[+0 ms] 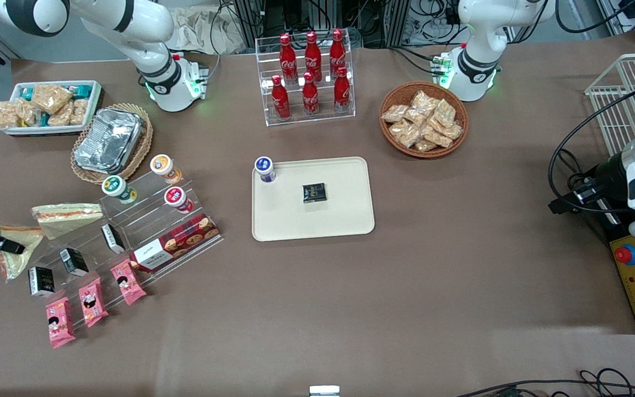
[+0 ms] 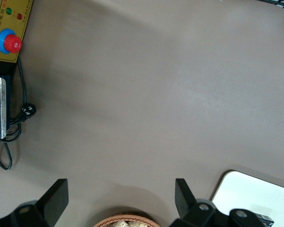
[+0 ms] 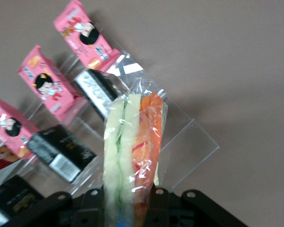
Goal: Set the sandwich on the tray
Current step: 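Lower the right gripper and grasp the plastic-wrapped sandwich wedge, then lift the sandwich and carry it with the right gripper to the tray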
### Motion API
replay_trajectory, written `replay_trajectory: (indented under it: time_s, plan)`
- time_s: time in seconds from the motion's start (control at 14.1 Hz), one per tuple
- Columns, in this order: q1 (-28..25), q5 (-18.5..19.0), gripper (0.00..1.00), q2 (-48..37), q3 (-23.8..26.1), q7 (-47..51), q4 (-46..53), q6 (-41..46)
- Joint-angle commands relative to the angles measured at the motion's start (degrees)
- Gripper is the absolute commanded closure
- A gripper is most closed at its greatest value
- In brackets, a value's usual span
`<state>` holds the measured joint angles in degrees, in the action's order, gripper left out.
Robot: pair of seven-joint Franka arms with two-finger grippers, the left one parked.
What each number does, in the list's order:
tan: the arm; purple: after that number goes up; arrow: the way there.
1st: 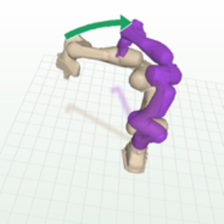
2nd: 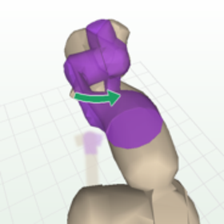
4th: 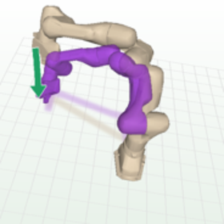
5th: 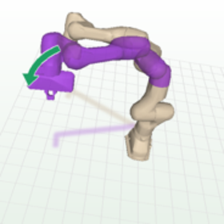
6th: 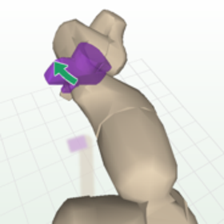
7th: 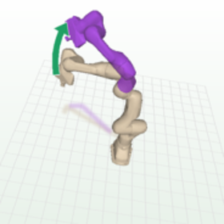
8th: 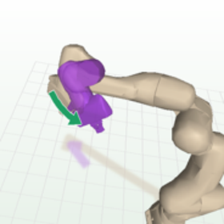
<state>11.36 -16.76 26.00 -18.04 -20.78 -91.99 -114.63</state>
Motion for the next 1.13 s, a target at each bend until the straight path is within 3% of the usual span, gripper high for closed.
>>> replay_trajectory:
  time_s: [0.0,0.21,0.57,0.85,1.06]
  plan:
    - [-1.42,3.47,0.86,-5.24,-0.07,-2.41,1.02,3.1]
    - [-3.1,6.3,0.85,-9.73,0.02,-7.77,1.11,2.92]
    - [-11.78,8.49,0.85,-15.18,0.02,-8.84,1.03,8.01]
    - [-24.42,14.9,0.85,-17.47,0.02,-8.93,1.11,9.25]
    - [-35.23,15.7,0.85,-17.21,0.02,-8.93,1.03,10.22]
